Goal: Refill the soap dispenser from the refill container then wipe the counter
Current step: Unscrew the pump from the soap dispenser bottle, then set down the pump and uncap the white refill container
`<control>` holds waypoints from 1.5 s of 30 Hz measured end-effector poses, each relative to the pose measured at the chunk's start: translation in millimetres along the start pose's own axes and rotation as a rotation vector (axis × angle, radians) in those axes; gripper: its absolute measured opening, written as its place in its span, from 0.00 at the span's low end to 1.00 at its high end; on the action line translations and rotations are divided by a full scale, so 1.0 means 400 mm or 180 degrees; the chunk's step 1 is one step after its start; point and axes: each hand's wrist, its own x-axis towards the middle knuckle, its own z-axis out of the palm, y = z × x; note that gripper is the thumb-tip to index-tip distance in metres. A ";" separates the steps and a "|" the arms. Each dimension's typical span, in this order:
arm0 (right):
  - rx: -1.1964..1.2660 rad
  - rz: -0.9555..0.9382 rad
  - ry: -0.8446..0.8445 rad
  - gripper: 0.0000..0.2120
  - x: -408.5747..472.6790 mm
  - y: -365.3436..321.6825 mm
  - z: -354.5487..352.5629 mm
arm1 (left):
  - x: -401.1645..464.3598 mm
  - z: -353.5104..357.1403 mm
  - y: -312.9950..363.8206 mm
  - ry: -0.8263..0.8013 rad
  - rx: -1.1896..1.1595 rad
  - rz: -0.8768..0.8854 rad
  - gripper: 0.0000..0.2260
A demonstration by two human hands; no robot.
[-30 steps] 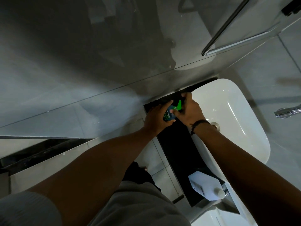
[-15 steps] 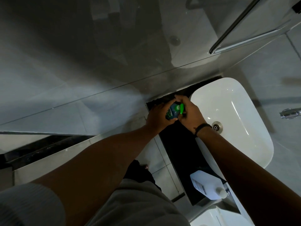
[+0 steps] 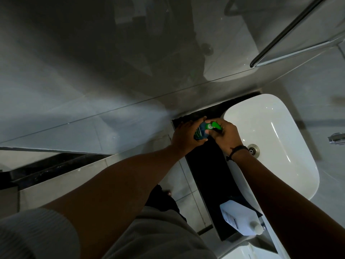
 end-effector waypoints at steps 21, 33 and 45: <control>0.0360 0.0231 0.1382 0.14 -0.151 -0.004 -0.056 | 0.014 -0.006 0.003 -0.0230 -0.0057 -0.0214 0.41; -0.0939 0.1517 -0.0150 0.21 -0.167 0.172 0.197 | -0.005 -0.011 -0.047 -0.0688 0.0179 -0.0364 0.52; -0.0558 0.1238 0.0648 0.17 -0.331 0.146 0.082 | -0.231 0.075 -0.010 -0.1154 0.0454 0.0235 0.50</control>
